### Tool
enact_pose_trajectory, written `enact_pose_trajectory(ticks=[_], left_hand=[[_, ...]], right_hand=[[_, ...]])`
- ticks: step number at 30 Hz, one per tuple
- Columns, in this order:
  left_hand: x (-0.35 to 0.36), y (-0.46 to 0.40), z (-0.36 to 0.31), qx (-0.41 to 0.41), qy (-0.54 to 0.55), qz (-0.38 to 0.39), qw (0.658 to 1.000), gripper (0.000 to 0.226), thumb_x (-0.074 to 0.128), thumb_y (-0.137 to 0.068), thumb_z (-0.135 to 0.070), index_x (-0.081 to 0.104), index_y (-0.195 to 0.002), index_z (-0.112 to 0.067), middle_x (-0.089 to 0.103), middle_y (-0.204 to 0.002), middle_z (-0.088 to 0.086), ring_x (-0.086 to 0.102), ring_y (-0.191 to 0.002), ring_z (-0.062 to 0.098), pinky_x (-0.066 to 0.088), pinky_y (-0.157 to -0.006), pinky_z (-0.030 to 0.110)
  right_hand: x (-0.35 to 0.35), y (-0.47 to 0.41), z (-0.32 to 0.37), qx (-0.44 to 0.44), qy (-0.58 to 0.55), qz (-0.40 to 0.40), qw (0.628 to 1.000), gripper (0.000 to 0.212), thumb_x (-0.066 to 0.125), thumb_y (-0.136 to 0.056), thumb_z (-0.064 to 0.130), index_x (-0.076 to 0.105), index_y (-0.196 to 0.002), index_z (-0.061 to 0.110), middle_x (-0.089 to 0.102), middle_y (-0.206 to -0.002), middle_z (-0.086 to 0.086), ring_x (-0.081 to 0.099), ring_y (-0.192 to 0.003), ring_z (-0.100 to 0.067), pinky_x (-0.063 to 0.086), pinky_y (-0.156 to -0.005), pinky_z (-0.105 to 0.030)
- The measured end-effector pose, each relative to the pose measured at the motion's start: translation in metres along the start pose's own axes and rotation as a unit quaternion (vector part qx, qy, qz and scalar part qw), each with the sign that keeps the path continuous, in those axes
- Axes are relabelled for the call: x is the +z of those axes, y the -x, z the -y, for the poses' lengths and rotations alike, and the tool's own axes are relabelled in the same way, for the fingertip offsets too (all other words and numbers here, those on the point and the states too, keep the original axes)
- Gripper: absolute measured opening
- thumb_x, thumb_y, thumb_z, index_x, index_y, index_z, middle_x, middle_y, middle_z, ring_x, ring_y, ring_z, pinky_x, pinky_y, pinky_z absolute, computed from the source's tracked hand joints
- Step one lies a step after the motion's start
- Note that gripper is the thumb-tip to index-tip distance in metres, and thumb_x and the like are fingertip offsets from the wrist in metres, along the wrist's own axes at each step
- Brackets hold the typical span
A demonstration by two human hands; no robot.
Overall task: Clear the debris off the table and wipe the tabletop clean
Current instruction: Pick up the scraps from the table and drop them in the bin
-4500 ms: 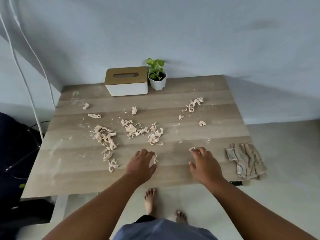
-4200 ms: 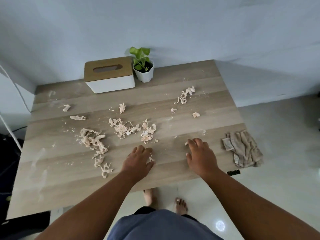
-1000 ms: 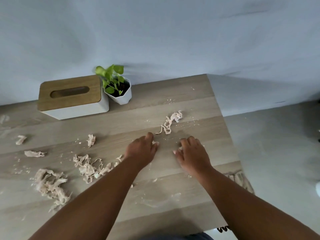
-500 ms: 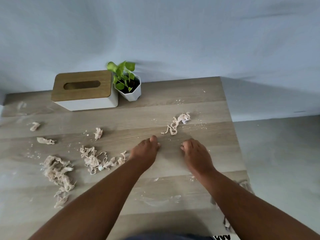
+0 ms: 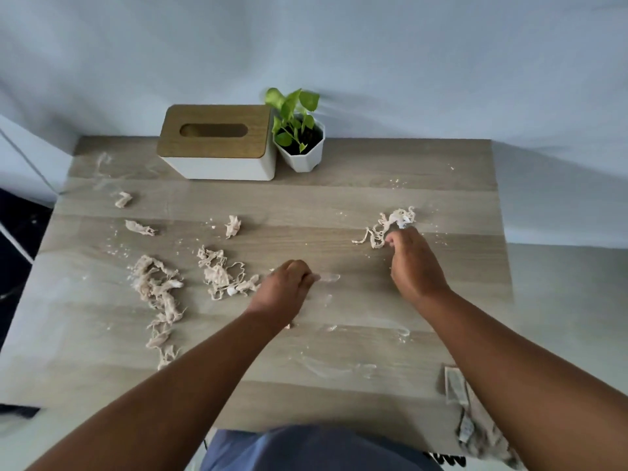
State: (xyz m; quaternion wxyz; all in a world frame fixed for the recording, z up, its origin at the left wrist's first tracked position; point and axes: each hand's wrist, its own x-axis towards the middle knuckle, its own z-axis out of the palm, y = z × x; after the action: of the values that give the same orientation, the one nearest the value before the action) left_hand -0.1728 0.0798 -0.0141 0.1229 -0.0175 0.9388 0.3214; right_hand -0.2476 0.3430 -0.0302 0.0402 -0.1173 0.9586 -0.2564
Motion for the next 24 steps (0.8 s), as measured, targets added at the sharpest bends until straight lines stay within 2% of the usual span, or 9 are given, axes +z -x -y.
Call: enact_pose_trajectory(ticks=[3,6,8,11,12,14,16,20,24], left_hand=[[-0.016,0.01,0.017,-0.016,-0.012,-0.023,1.0,0.023,0.056,-0.103,-0.022,0.047,-0.082,-0.019,0.052,-0.081,0.0,0.05,-0.073,0.027,0.037,-0.066,0.036],[-0.028,0.019,0.034,-0.045,-0.026,-0.046,0.998,0.023,0.054,-0.101,-0.017,0.045,-0.08,-0.02,0.05,-0.078,0.0,0.05,-0.071,0.028,0.039,-0.063,0.038],[-0.033,0.026,0.043,-0.048,-0.032,-0.06,0.997,0.021,0.056,-0.099,-0.015,0.047,-0.081,-0.019,0.05,-0.078,-0.002,0.051,-0.07,0.027,0.041,-0.062,0.038],[-0.036,0.038,0.052,-0.011,-0.053,-0.061,0.997,0.011,0.062,-0.093,-0.017,0.054,-0.087,-0.014,0.054,-0.085,0.001,0.054,-0.073,0.026,0.047,-0.063,0.038],[-0.035,0.041,0.055,0.0,-0.075,-0.056,0.996,0.013,0.067,-0.091,-0.021,0.058,-0.093,-0.012,0.055,-0.091,0.003,0.057,-0.079,0.027,0.051,-0.066,0.039],[-0.031,0.047,0.061,0.035,-0.137,-0.039,0.989,0.033,0.077,-0.087,-0.029,0.064,-0.106,-0.005,0.057,-0.1,0.011,0.059,-0.09,0.031,0.056,-0.069,0.041],[-0.025,0.049,0.064,0.075,-0.183,-0.04,0.979,0.048,0.077,-0.084,-0.036,0.064,-0.113,0.0,0.056,-0.104,0.016,0.059,-0.094,0.035,0.058,-0.073,0.044],[-0.012,0.047,0.066,0.097,-0.222,-0.066,0.968,0.065,0.072,-0.082,-0.052,0.063,-0.119,0.001,0.057,-0.111,0.017,0.058,-0.098,0.037,0.056,-0.082,0.047],[0.0,0.041,0.068,0.121,-0.26,-0.095,0.953,0.076,0.072,-0.08,-0.062,0.063,-0.124,-0.001,0.059,-0.117,0.016,0.059,-0.097,0.035,0.055,-0.084,0.046]], right_hand=[[-0.005,-0.013,-0.004,-0.009,0.008,0.0,1.0,0.02,0.054,-0.082,-0.01,0.063,-0.096,0.001,0.062,-0.095,-0.022,0.059,-0.088,-0.042,0.051,-0.074,-0.047],[-0.008,-0.024,-0.006,-0.003,0.019,-0.02,1.0,0.006,0.059,-0.086,0.003,0.061,-0.092,0.003,0.062,-0.092,-0.02,0.059,-0.087,-0.043,0.05,-0.072,-0.047],[-0.007,-0.031,-0.007,0.014,0.025,-0.044,0.999,0.017,0.067,-0.089,0.014,0.061,-0.1,0.002,0.062,-0.098,-0.021,0.058,-0.094,-0.044,0.051,-0.077,-0.05],[-0.005,-0.039,-0.009,0.046,0.056,-0.062,0.995,0.051,0.079,-0.085,0.036,0.058,-0.112,-0.002,0.058,-0.104,-0.026,0.055,-0.097,-0.046,0.05,-0.082,-0.053],[-0.005,-0.041,-0.01,0.056,0.069,-0.062,0.994,0.061,0.081,-0.083,0.042,0.057,-0.115,-0.004,0.057,-0.106,-0.027,0.055,-0.098,-0.046,0.049,-0.083,-0.054],[-0.003,-0.046,-0.01,0.078,0.094,-0.05,0.991,0.077,0.082,-0.078,0.054,0.054,-0.119,-0.005,0.055,-0.11,-0.028,0.054,-0.101,-0.046,0.047,-0.085,-0.053],[0.0,-0.049,-0.009,0.091,0.113,-0.03,0.989,0.088,0.08,-0.074,0.065,0.052,-0.123,-0.003,0.053,-0.114,-0.027,0.053,-0.105,-0.045,0.047,-0.089,-0.052],[0.008,-0.051,-0.006,0.086,0.138,-0.013,0.987,0.092,0.071,-0.069,0.078,0.051,-0.12,0.004,0.051,-0.117,-0.023,0.051,-0.108,-0.043,0.047,-0.092,-0.051],[0.015,-0.05,-0.004,0.057,0.177,0.002,0.983,0.082,0.068,-0.079,0.073,0.055,-0.117,0.002,0.052,-0.113,-0.024,0.052,-0.103,-0.042,0.047,-0.087,-0.051]])
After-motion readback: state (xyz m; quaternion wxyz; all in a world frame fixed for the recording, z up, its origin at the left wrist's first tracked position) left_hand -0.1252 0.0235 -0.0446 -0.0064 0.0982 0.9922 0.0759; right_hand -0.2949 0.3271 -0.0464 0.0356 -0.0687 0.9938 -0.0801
